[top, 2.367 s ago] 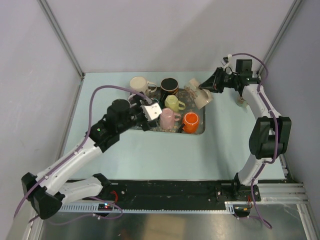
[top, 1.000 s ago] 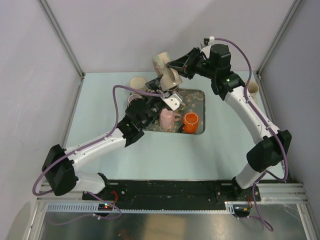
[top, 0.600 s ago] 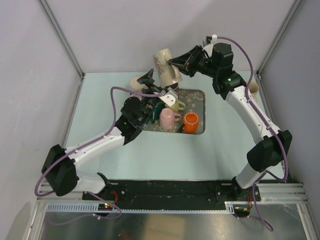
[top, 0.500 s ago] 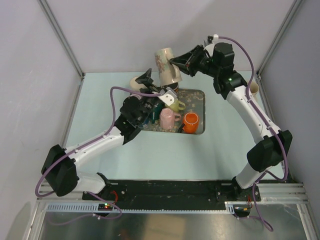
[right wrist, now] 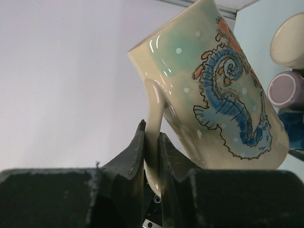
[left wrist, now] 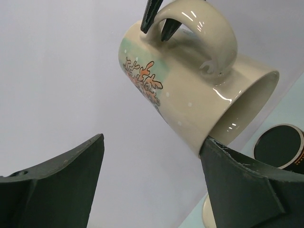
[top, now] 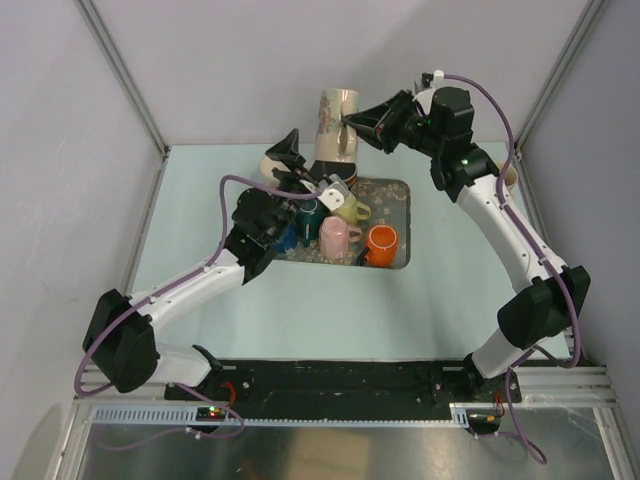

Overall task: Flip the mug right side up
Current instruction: Turn over the cup on the tray.

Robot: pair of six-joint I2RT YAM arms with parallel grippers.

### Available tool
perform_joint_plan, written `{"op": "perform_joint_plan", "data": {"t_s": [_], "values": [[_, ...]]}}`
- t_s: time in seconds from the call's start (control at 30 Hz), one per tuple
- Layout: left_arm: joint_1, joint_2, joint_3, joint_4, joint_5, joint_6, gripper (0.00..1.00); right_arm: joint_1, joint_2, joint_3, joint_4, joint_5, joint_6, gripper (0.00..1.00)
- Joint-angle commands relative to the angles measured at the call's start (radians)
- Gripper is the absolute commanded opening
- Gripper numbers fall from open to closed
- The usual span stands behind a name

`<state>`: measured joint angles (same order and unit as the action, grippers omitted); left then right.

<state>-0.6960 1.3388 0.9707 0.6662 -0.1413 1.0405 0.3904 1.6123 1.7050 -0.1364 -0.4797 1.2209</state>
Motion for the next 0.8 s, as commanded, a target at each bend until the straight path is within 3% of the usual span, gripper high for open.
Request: {"op": "perform_joint_plan", "data": {"t_s": [0.0, 0.2, 0.53, 0.77], "values": [[0.046, -0.001, 0.051, 0.191, 0.058, 0.138, 0.84, -0.003, -0.082, -0.006, 0.062, -0.04, -0.031, 0.0], [0.049, 0.044, 0.055, 0.295, 0.214, 0.258, 0.87, -0.01, -0.084, -0.039, 0.094, -0.069, -0.063, 0.0], [0.055, 0.167, 0.184, 0.373, 0.256, 0.304, 0.9, -0.022, -0.098, -0.079, 0.125, -0.099, -0.1, 0.0], [0.054, 0.128, 0.124, 0.383, 0.266, 0.304, 0.82, -0.042, -0.119, -0.106, 0.116, -0.094, -0.12, 0.0]]}}
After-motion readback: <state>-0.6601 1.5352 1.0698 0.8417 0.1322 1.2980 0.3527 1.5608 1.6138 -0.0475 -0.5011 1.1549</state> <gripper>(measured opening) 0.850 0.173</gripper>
